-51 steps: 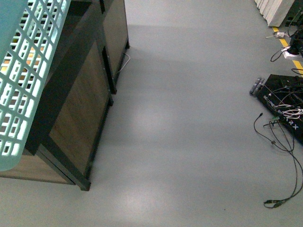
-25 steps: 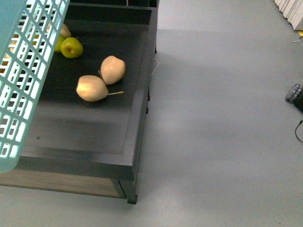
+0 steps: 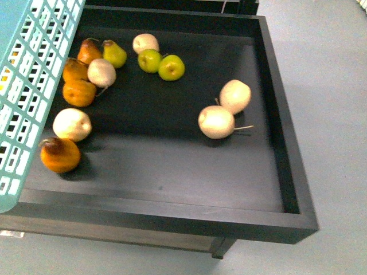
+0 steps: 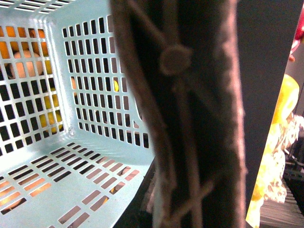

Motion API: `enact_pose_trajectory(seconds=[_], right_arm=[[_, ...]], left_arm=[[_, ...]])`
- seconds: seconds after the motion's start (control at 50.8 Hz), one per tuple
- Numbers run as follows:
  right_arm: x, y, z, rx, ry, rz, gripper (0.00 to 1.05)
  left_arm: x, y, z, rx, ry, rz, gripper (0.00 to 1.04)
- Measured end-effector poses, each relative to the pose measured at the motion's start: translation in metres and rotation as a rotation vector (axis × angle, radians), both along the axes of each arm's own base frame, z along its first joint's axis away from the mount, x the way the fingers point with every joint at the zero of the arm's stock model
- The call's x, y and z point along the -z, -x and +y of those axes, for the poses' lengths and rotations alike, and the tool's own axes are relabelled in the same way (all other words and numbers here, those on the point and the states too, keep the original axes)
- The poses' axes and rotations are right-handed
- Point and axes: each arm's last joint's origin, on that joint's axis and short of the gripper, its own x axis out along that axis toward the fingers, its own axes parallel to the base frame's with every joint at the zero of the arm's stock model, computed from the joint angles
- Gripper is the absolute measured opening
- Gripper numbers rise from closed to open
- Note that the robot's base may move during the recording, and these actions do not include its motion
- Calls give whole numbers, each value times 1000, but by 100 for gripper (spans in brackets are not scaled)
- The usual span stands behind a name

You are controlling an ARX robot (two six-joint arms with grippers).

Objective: Pick lemon and mango into basket

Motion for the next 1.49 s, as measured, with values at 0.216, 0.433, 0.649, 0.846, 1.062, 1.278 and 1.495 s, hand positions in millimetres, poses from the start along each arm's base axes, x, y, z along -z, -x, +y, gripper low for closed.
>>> enact_pose_trajectory(seconds=[0.216,0.433,0.649,0.846,1.062,1.278,1.495], right_arm=[[0,0,0,-2,-1,0,96],[0,0,0,-3,-1,0,96],[0,0,0,-3,-1,-1,96],[0,0,0,1,0,-1,96],[0,0,0,0,-1,0,96],[0,0,0,1,0,0,96],[0,0,0,-1,-1,-1,96]], left_arm=[[0,0,0,-1,-1,-2,5],[0,0,0,-1,-1,0,5],[0,0,0,-1,-1,-1,5],[0,0,0,-1,-1,-1,5],[-1,0,0,0,-1,-3,5],[-1,0,0,-2,-5,-2,5],[0,0,0,-1,-2,-1,5]])
